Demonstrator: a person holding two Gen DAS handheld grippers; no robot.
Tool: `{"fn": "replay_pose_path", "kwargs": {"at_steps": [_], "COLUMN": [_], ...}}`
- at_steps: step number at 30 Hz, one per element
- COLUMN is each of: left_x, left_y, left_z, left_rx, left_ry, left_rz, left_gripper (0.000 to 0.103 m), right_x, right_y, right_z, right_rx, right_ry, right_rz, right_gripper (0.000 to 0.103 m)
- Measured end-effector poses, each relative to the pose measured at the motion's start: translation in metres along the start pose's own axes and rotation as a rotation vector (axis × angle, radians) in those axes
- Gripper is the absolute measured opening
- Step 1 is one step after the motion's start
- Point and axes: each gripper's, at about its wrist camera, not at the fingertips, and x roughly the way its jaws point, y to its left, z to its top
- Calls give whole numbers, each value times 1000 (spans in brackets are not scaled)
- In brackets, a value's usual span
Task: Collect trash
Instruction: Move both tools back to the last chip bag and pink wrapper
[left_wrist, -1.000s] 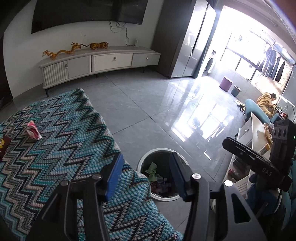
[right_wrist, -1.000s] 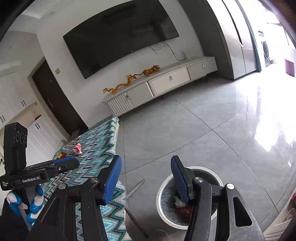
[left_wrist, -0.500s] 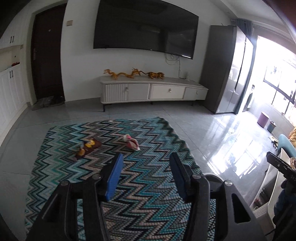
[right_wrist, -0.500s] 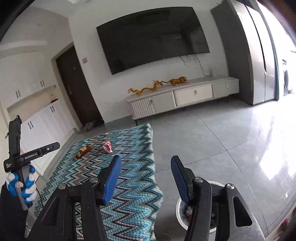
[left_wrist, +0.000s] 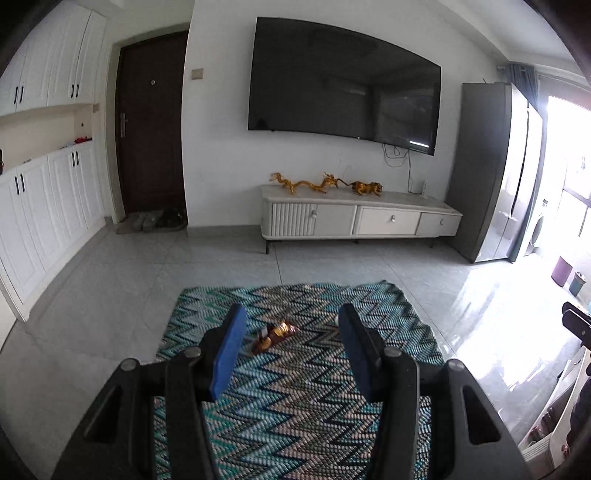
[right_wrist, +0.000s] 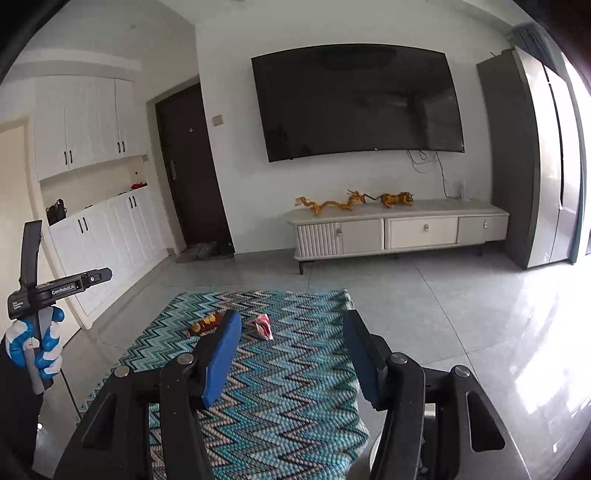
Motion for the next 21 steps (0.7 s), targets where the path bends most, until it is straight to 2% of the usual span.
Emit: {"fn": "replay_pose_path", "kwargs": {"at_steps": [5, 10, 14, 21], "left_x": [-7, 8, 53, 170], "left_y": [9, 20, 28, 36], "left_z": [26, 39, 25, -27], "left_rx": [-2, -21, -46, -44], "left_ry": [-30, -44, -13, 132], "left_rz": [23, 50, 69, 52], "left_gripper": [50, 50, 50, 51], "right_x": [25, 63, 116, 236], "right_y": [19, 35, 41, 40], "right_z": [32, 51, 42, -6], "right_rx": [-17, -28, -15, -3], "right_ry": [-19, -14, 21, 169], "right_rz": [36, 77, 118, 156], "right_gripper": [55, 55, 55, 55]}}
